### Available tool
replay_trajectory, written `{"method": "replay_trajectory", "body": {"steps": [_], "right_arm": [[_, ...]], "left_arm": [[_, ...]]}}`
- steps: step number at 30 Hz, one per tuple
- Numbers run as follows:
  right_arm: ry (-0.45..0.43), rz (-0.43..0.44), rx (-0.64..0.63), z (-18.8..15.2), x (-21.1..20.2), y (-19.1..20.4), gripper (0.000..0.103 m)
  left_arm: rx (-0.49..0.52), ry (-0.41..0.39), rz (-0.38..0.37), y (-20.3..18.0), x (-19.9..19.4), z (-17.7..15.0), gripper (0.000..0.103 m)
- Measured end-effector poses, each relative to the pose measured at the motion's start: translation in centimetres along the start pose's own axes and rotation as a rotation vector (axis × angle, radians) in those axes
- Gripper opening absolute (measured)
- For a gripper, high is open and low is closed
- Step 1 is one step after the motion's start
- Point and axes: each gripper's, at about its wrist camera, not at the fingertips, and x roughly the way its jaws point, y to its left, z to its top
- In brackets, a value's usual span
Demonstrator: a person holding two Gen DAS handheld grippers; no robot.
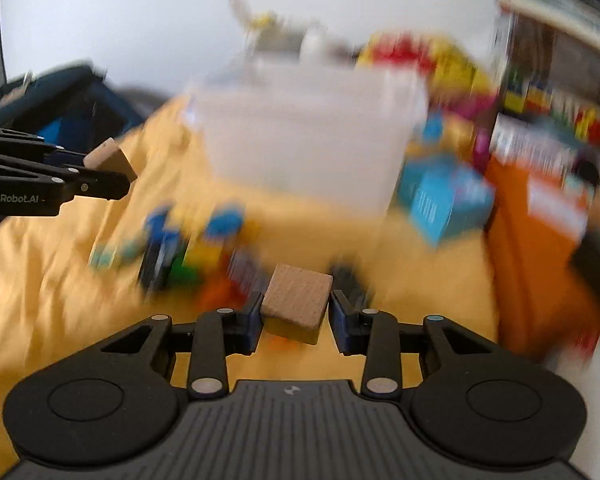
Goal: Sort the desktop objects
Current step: 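Carry both wooden cubes over the white bin and open both grippers, then move both grippers back to the toy pile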
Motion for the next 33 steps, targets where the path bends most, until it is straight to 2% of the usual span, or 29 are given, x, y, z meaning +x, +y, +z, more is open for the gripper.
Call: {"method": "replay_trajectory", "body": {"steps": [3,7,10,12,14,16,19,22,24,27,30,33], "right_arm": [[-0.108,-0.034,-0.004,4.5,0.8,-1.2,0.039],[-0.207,-0.092,0.018,10.3,3.3,-2.5,0.039],[-0.213,-0.129,0.035,12.9,6.2,-3.0,0.04],[-0.174,-0.152,0.031,13.1,7.5,-3.2,0.041],[-0.194,-0.12,0.052,12.2,6.7,-3.5,0.041],[-0.2,-0.101,0.065,10.7,5.5,-3.7,0.041],[-0.175,-0.056,0.077,8.3,3.6,-3.6,0.041],[-0.142,-0.011,0.062,5.6,1.6,-2.9,0.041],[-0.124,0.013,0.023,4.0,0.3,-2.0,0.041],[-0.109,0.012,-0.088,1.8,-0.9,0.1,0.041],[-0.06,0.058,-0.138,0.5,-0.4,1.8,0.037],[-0.011,0.084,-0.204,-0.3,1.5,3.4,0.036]], "left_arm": [[0.031,-0.062,0.028,0.7,1.8,4.8,0.034],[0.043,-0.086,0.052,1.4,5.5,10.2,0.034],[0.042,-0.058,0.055,1.4,8.3,11.8,0.035],[0.036,-0.006,0.045,1.5,9.4,11.7,0.036],[0.03,-0.001,0.063,1.6,8.9,11.0,0.036],[0.021,-0.028,0.038,2.1,7.2,9.7,0.04],[-0.011,-0.025,-0.001,2.9,4.8,7.4,0.04],[0.005,-0.013,-0.023,2.7,2.3,4.1,0.041],[0.022,0.023,-0.039,2.1,1.3,1.6,0.041],[-0.015,0.102,-0.102,1.2,0.5,-2.0,0.041],[-0.022,0.161,-0.123,-0.1,0.4,-4.8,0.041],[-0.078,0.211,-0.138,-0.7,0.5,-6.8,0.041]]}}
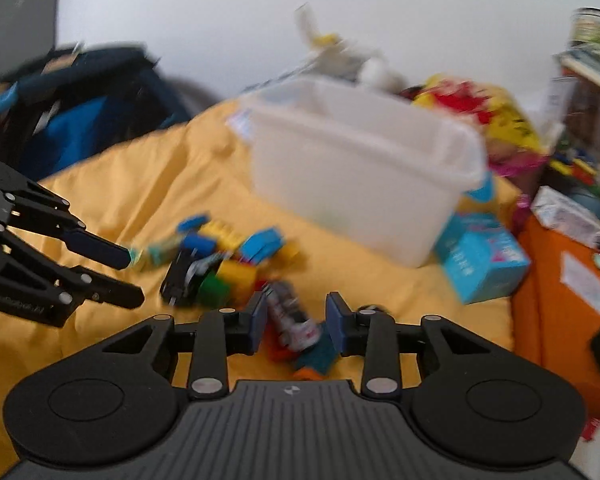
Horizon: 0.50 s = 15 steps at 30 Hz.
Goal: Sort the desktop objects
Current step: 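Move both grippers back to the toy pile, then grasp the white race car with right gripper while left grasps black car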
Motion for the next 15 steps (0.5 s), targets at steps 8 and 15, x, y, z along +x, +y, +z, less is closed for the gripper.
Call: {"method": "replay_trajectory", "body": {"steps": [8,15], "right_arm": [[0.091,0.071,0.125,0.1,5.8,-2.2,0.039],[0.115,0.118,0.164,-0.3,4.5,-2.1,0.017]], "left_arm": [[-0.077,0.04,0.062,-0.1,1.5,-0.7,0.041],[-0.211,0.05,0.054,1.3,3.7,0.3,0.041]]}}
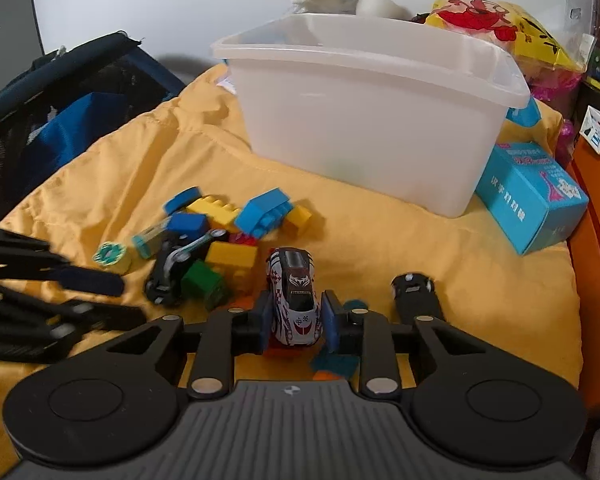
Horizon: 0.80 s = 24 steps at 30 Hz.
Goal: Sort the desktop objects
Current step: 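Grasp the white race car with right gripper while left grasps black car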
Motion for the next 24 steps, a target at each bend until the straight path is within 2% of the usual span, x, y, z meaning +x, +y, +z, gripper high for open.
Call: {"method": "replay_trajectory", "body": {"steps": [1,4,7,9,11,12,14,15,21,23,24], "right_arm": [[0.0,0.001,0.002,-0.2,-0.5,0.2,0.007],[-0.018,0.015,0.044,-1.3,-2.7,0.4,0.007],[-0.021,0.011,0.028,-2.3,-3.7,0.9,0.008],[-0.027,-0.012,0.027,-2.4,-3.5,0.7,0.015],[-0.044,-0.021,0.051,-2.0,-3.3,0.2,0.034],[-0.067,-0.021,0.057,-1.7,-3.2,0.0,0.036],[-0.073,-0.014,0.065,-1.0,-2.4,-0.4,0.039],[-0.068,-0.008,0.072,-0.8,-1.9,-0.6,0.039],[-0.004,0.032,0.111,0.3,2.2,-1.8,0.043],[0.02,0.07,0.107,0.2,2.4,-1.5,0.033],[0.024,0.06,0.092,0.2,2.2,-1.1,0.033]], "left_arm": [[-0.016,0.004,0.001,0.1,0.4,0.1,0.041],[-0.094,0.016,-0.008,1.0,1.2,0.4,0.041],[-0.172,0.024,-0.027,2.1,2.0,0.8,0.041],[-0.198,0.025,-0.043,2.4,2.4,1.0,0.041],[-0.201,0.017,-0.047,2.3,2.7,1.2,0.041],[-0.203,0.014,-0.051,2.3,2.9,1.3,0.04],[-0.213,0.006,-0.051,2.4,3.1,1.5,0.03],[-0.204,0.001,-0.04,2.4,3.0,1.6,0.023],[-0.041,-0.006,0.01,1.2,1.6,1.5,0.019],[0.001,-0.015,0.034,0.9,0.9,1.4,0.019],[0.037,-0.024,0.047,0.6,0.3,1.2,0.018]]}}
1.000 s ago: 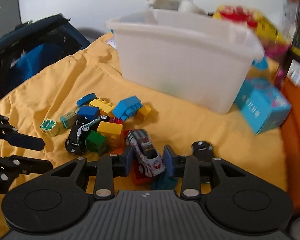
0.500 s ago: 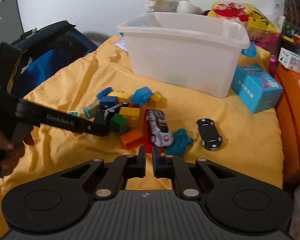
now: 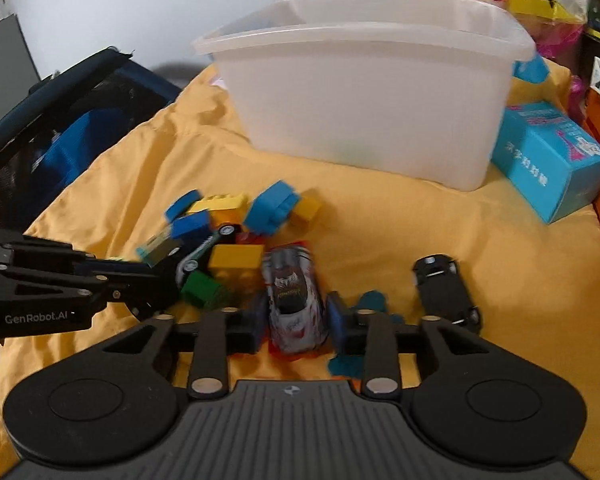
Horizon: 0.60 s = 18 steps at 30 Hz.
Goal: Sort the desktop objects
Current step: 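Grasp the white race car with right gripper while left grasps black car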
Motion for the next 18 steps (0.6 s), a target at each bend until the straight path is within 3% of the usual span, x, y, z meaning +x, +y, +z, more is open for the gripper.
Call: {"method": "replay_trajectory", "body": {"steps": [4,8,13,15,18], "right_arm": [[-0.035,-0.044,-0.091,-1.0,-2.3,2.3,0.033],[-0.058,-0.042,-0.092,-3.0,-6.0,3.8,0.033],[0.041,0.002,-0.064,-6.9,-6.6,5.1,0.033],[0.068,-0.028,-0.08,-8.2,-6.4,5.3,0.033],[0.097,-0.102,-0.135,-9.4,-6.3,5.6,0.033]], "left_arm": [[0.121,-0.014,0.03,-0.8,-1.5,-1.0,0.018],[0.185,-0.013,0.038,-1.3,-2.5,-2.3,0.018],[0.308,-0.006,0.053,-3.3,-4.3,-5.5,0.018],[0.384,0.006,0.058,-4.6,-4.7,-7.2,0.02],[0.543,-0.044,0.075,-7.0,-5.6,-9.3,0.028]]}}
